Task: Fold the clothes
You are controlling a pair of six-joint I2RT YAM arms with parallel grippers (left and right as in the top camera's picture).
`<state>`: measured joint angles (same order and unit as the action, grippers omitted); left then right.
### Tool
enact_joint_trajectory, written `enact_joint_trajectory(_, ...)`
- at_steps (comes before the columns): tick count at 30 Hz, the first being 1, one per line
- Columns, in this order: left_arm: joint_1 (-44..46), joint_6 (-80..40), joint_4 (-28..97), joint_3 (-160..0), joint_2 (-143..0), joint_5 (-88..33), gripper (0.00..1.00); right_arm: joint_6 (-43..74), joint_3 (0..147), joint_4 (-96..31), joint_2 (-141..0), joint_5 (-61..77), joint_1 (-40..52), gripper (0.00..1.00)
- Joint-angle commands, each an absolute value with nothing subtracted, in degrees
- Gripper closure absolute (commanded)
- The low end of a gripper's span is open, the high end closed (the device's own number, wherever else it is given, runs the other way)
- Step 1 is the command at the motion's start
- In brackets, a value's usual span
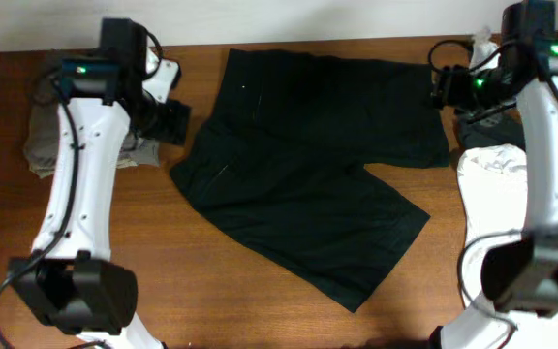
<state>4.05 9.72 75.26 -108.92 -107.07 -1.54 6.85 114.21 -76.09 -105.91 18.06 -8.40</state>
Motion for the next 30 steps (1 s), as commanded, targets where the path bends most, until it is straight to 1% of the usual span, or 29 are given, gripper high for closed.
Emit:
enact_joint_trajectory(1, 3.57, 4.73, 70.26, -98.65, -110.19, 0.60, 0.22, 6.20, 114.43, -78.13, -100.95, 19.94, -5.10, 0.27)
enact_joint_trajectory(2, 2.90, 2.17, 66.50, -94.56, -110.76, 3.36, 0.19, 6.20, 114.43, -79.40, -99.59, 19.94, -3.77, 0.27)
enact_joint_trajectory(4, 0.47, 0.99, 60.51, -88.77, -112.44, 2.48, 0.17, 6.20, 114.43, -81.34, -98.91, 19.94, -2.04, 0.27)
enact_joint_trajectory(8, -4.21, 0.86, 49.71, -83.77, -117.60, -5.04, 0.17, 6.17, 114.41, -82.96, -99.04, 19.81, 0.91, 0.27)
enact_joint_trajectory(10, -5.21, 0.89, 46.22, -83.66, -120.05, -7.77, 0.17, 6.20, 114.41, -82.94, -99.04, 18.81, 2.31, 0.27)
enact_joint_trajectory(13, -5.30, 0.86, 44.53, -83.66, -121.82, -8.32, 0.19, 6.24, 114.41, -83.11, -99.04, 17.32, 3.11, 0.27)
enact_joint_trajectory(14, -5.28, 0.89, 44.31, -83.64, -122.13, -9.19, 0.29, 6.46, 114.41, -83.44, -99.04, 17.34, 3.11, 0.27)
enact_joint_trajectory(15, -5.28, 0.86, 44.16, -83.61, -122.61, -10.39, 0.42, 6.44, 114.37, -83.77, -99.07, 17.34, 3.09, 0.27)
enact_joint_trajectory(17, -5.28, 0.84, 44.64, -83.55, -123.02, -11.86, 0.59, 6.44, 113.89, -84.09, -99.07, 17.10, 3.09, 0.27)
enact_joint_trajectory(18, -5.28, 0.84, 45.78, -83.55, -123.02, -11.84, 0.69, 6.83, 112.77, -83.96, -99.11, 15.75, 3.07, 0.26)
enact_joint_trajectory(19, -5.34, 0.86, 46.92, -83.55, -123.00, -11.86, 0.78, 8.29, 111.68, -83.77, -99.13, 13.52, 2.96, 0.23)
enact_joint_trajectory(20, -5.43, 0.86, 48.31, -83.55, -123.00, -11.81, 0.84, 9.56, 110.41, -83.35, -99.15, 11.73, 2.92, 0.20)
enact_joint_trajectory(21, -5.72, 0.89, 49.78, -83.55, -123.00, -11.77, 0.89, 10.44, 108.36, -82.41, -99.15, 9.93, 2.74, 0.18)
enact_joint_trajectory(22, -6.04, 0.89, 50.81, -83.55, -123.00, -11.81, 0.93, 11.11, 106.50, -81.34, -99.15, 9.34, 2.50, 0.17)
enact_joint_trajectory(24, -7.07, 0.89, 53.45, -83.55, -123.00, -11.79, 0.96, 13.30, 99.96, -77.14, -99.15, 9.41, 1.26, 0.15)
enact_joint_trajectory(26, -8.49, 1.32, 56.07, -83.55, -123.00, -11.75, 1.00, 16.64, 92.73, -72.25, -99.15, 9.41, -0.78, 0.16)
enact_joint_trajectory(29, -10.55, 1.30, 60.34, -83.55, -123.00, -11.62, 0.99, 20.71, 82.13, -66.54, -99.57, 9.82, -3.99, 0.28)
enact_joint_trajectory(30, -11.18, 1.30, 61.43, -83.55, -123.00, -11.62, 0.99, 20.71, 78.61, -64.77, -99.90, 11.03, -4.80, 0.28)
